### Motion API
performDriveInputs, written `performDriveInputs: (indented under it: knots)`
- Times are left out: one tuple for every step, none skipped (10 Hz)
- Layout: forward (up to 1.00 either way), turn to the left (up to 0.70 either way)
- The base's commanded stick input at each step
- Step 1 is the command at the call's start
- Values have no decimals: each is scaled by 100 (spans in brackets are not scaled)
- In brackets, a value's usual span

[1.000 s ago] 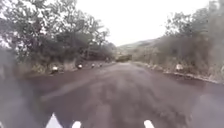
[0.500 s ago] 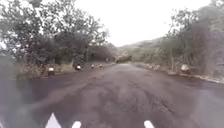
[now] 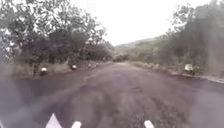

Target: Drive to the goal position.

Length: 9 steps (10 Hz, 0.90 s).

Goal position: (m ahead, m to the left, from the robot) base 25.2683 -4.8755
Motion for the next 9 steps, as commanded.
performDriveInputs:
  knots:
    - [100,0]
    - [100,-16]
    - [100,-8]
    - [100,-1]
    - [100,0]
    - [100,0]
    - [100,0]
    - [100,0]
    - [100,0]
